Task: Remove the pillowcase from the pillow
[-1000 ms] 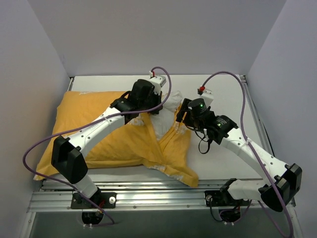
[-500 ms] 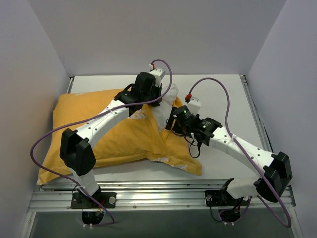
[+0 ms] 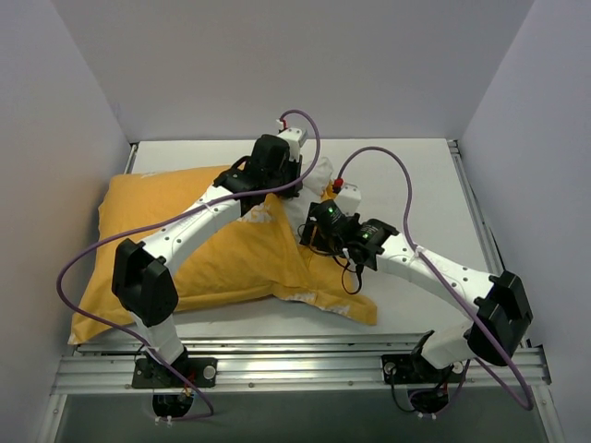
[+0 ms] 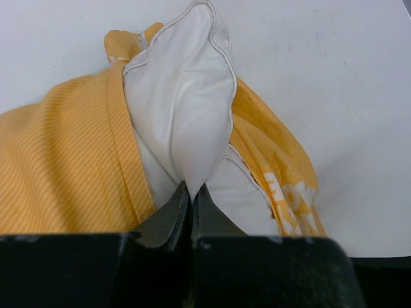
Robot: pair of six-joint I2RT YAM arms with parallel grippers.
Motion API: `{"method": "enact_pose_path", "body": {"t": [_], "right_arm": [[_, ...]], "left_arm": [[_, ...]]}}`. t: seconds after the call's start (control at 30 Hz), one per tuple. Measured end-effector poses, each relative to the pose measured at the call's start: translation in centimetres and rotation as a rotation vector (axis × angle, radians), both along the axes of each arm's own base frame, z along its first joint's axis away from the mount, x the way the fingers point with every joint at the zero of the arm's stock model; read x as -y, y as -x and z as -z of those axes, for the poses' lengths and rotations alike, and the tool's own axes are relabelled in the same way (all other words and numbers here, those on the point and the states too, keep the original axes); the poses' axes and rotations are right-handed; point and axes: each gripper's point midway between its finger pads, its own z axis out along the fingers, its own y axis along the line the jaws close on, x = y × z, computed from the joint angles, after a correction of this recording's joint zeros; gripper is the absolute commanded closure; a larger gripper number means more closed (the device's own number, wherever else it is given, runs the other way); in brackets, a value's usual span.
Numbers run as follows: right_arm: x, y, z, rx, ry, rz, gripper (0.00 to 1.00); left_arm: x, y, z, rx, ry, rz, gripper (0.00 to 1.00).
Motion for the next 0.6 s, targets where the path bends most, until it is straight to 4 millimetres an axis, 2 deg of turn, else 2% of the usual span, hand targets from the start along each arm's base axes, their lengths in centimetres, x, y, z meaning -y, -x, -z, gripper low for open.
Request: {"method": "enact_pose_path", "body": {"t": [0.07,0.1,0.2,0.27,0.33,0.43,0.5,0.6], "right_arm": [[0.0,-0.1,0.1,0.001,0.004,0.001,0.56],[0.0,-0.1,0.3,0.000,0.006,0.003,0.70],[0.4,0.2,1.5,-0.007,-0.001,0.023,0.89],[1.6,1.0,2.7,-0.014,-0.014,0.043,0.96],[3.0,1.9,3.2,-0.020,-0.057,0.069,1.00],[6.0,3.3,3.8,-0.033,-0.123,0.130,1.00],[7.5,3.7,3.4,-0.021,-0.175,0.174,1.00],[8.4,4.1,2.2,0.008,-0.258,0.204,1.00]], "left_arm": [[0.0,0.0,0.0,0.000,0.000,-0.001,0.98],[-0.1,-0.1,0.0,-0.001,0.001,-0.003,0.98],[-0.4,0.0,0.2,-0.023,0.010,-0.009,0.98],[-0.8,0.1,0.4,-0.057,0.016,-0.009,0.98],[-1.1,0.0,0.3,-0.087,0.028,-0.008,0.98],[-2.2,-0.8,-0.6,-0.124,0.073,-0.019,0.98],[-3.2,-1.2,-1.1,-0.162,0.116,-0.025,0.98],[-4.2,-1.3,-1.3,-0.226,0.161,-0.022,0.98]]}}
